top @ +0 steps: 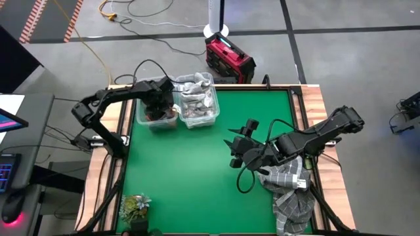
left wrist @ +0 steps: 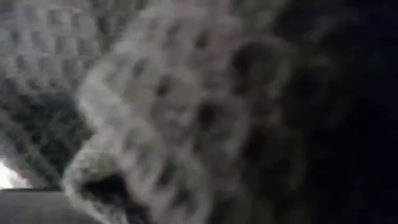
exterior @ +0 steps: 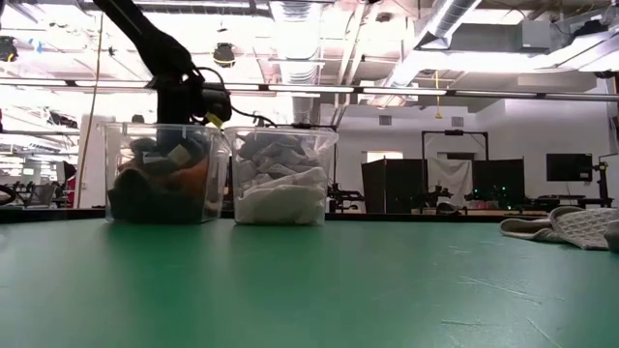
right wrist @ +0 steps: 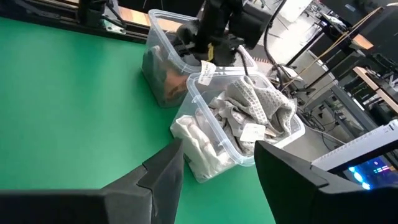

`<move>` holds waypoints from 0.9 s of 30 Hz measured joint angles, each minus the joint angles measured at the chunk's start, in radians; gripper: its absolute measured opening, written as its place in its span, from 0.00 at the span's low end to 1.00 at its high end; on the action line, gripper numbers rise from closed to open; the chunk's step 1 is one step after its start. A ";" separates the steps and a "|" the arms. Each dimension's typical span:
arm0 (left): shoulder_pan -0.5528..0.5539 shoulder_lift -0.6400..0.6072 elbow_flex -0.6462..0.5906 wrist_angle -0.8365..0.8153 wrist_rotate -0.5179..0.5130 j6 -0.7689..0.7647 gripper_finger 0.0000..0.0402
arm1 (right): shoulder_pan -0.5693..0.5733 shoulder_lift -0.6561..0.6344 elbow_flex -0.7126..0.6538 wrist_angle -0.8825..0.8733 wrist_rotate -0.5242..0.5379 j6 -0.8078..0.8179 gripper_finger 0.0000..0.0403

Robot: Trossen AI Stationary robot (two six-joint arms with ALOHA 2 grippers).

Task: Sort towels by color in basket
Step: Put the gray towel into the left transparent bin

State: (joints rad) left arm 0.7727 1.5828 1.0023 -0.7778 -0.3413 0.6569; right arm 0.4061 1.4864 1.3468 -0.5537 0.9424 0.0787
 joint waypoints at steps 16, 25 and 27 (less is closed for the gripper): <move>-0.002 -0.257 0.100 -0.154 0.001 -0.033 0.51 | -0.003 0.000 0.000 -0.002 0.000 -0.008 0.56; -0.013 -0.254 0.101 -0.182 0.120 -0.078 0.51 | -0.003 0.000 0.000 0.023 0.000 -0.025 0.56; -0.012 -0.255 0.118 -0.188 0.114 -0.075 0.51 | -0.003 0.000 0.000 0.023 0.000 -0.028 0.56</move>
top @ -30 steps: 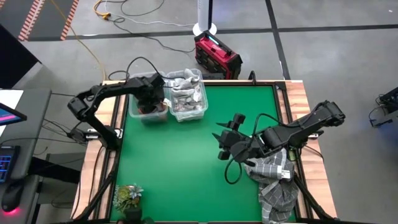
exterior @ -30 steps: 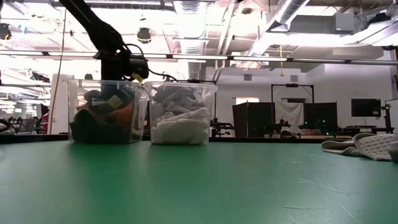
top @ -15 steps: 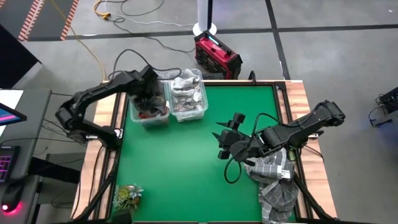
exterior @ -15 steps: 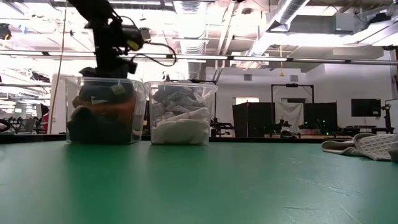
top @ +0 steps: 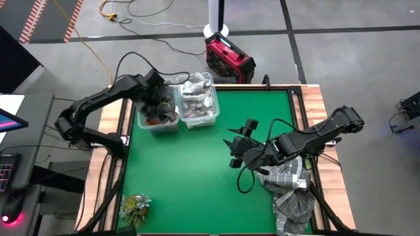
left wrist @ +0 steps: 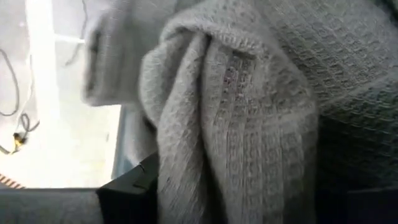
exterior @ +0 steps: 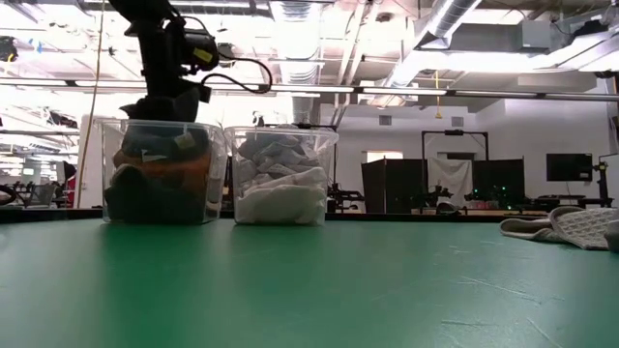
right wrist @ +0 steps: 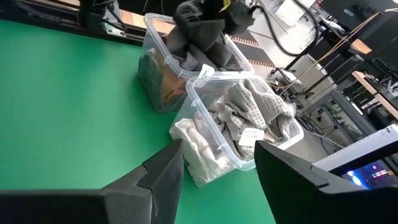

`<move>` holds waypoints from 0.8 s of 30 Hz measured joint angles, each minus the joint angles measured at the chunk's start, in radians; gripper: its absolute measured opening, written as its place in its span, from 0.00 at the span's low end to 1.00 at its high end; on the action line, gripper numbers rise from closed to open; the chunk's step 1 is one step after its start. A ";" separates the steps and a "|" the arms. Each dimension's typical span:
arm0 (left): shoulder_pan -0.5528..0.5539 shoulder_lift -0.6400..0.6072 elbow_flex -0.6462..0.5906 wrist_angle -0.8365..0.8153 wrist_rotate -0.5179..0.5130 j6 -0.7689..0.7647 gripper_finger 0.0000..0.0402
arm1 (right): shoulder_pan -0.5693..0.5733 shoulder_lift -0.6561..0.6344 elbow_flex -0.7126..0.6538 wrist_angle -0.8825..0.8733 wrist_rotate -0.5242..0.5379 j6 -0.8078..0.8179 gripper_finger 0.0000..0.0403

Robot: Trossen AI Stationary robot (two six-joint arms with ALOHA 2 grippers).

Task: Sort towels by color in basket
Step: Put the gray towel into the left transparent bin

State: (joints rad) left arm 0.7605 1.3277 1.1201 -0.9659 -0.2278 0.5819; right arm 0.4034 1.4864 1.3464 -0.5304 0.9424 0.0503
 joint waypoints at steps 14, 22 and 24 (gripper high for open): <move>-0.006 -0.002 0.159 -0.051 -0.009 0.027 0.41 | 0.003 0.000 0.000 -0.011 0.000 0.003 0.56; -0.023 -0.002 0.160 -0.076 -0.071 0.134 0.05 | 0.003 0.000 0.000 -0.015 -0.001 0.009 0.56; -0.026 -0.002 0.160 -0.076 -0.092 0.137 0.02 | 0.003 0.000 0.000 -0.016 -0.001 0.009 0.56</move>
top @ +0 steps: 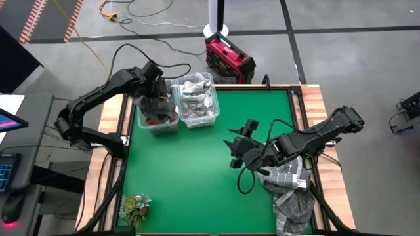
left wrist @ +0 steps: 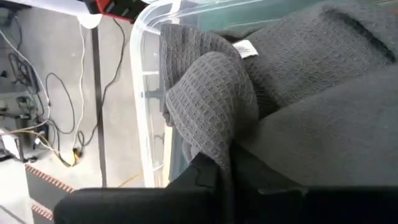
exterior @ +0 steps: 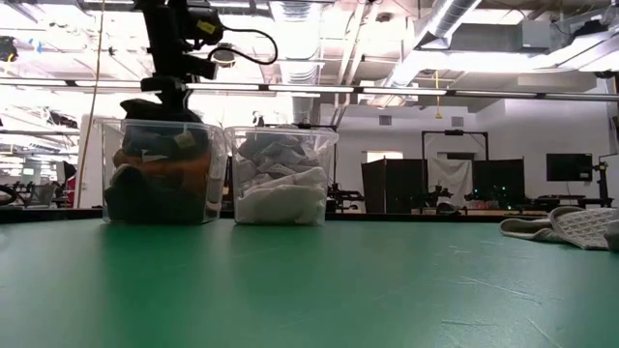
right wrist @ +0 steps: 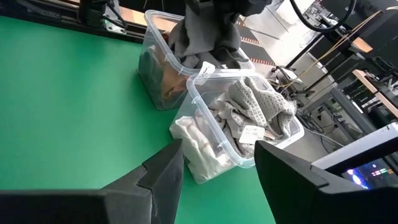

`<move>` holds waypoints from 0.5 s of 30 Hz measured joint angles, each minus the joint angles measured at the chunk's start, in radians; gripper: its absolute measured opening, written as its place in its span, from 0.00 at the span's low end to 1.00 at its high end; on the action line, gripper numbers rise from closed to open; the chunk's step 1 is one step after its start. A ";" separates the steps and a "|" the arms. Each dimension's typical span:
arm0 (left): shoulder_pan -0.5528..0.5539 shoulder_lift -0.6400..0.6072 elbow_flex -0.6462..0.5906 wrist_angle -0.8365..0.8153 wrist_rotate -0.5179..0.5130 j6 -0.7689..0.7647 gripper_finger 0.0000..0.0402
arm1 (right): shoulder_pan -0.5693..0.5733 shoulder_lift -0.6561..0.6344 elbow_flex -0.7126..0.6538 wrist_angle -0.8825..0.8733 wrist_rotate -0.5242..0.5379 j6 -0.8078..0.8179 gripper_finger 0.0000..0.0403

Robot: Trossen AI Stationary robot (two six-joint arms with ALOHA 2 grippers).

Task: Sort towels by color in basket
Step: Put the gray towel into the left transparent bin

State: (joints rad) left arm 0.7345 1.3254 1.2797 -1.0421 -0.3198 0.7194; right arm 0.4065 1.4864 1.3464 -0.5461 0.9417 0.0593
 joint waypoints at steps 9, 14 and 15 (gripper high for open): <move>-0.006 0.000 0.050 -0.019 -0.025 -0.083 0.11 | -0.001 0.000 0.000 0.000 0.000 0.000 0.56; -0.074 -0.001 0.082 -0.061 0.110 -0.080 0.12 | -0.001 0.000 0.000 0.000 0.000 0.001 0.56; -0.094 -0.001 0.080 -0.060 0.153 -0.082 0.11 | -0.001 0.000 0.000 0.000 0.000 0.001 0.56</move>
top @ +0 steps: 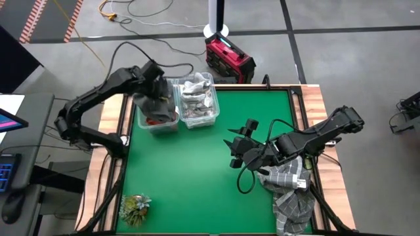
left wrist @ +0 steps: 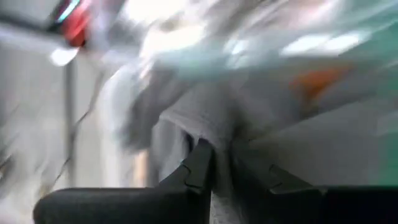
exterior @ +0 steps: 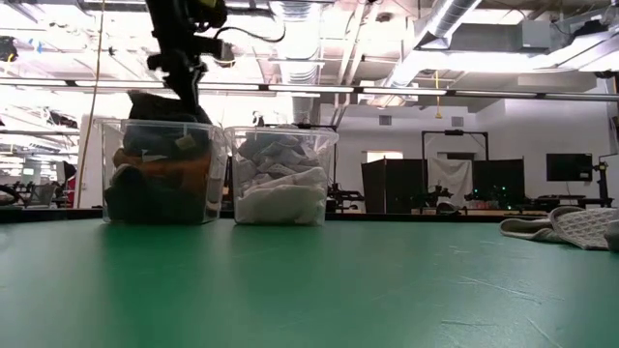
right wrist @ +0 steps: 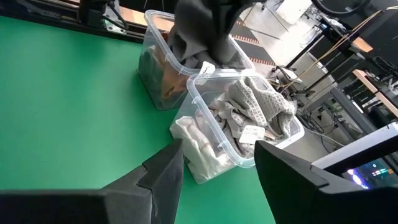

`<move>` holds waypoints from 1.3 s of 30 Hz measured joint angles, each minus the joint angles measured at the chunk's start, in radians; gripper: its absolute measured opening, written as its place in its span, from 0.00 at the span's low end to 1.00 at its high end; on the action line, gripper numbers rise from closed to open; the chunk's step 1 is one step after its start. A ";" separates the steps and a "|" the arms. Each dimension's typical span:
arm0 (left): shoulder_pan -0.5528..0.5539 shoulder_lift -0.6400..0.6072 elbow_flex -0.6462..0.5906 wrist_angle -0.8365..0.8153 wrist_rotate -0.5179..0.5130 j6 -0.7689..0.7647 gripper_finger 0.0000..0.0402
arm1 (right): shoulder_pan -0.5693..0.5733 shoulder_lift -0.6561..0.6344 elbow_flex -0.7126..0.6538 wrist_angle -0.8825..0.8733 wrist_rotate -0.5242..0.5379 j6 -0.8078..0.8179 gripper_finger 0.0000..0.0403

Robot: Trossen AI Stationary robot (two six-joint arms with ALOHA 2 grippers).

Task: Sort towels by color in basket
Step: Put the gray towel into the left transparent bin

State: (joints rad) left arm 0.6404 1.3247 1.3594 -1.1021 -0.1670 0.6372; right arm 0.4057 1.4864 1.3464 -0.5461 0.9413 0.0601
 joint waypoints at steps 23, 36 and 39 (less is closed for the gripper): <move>-0.112 0.087 -0.022 0.038 0.257 -0.232 0.37 | 0.000 0.000 0.000 0.000 -0.001 0.004 0.56; -0.113 0.150 -0.022 0.046 0.141 -0.171 0.34 | 0.006 0.000 0.000 0.000 -0.001 0.003 0.56; -0.122 0.150 -0.022 0.046 0.140 -0.156 0.23 | 0.006 0.000 0.000 0.000 -0.001 0.003 0.56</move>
State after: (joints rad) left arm 0.5185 1.4742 1.3376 -1.0561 -0.0265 0.4814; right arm 0.4118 1.4864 1.3464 -0.5465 0.9398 0.0628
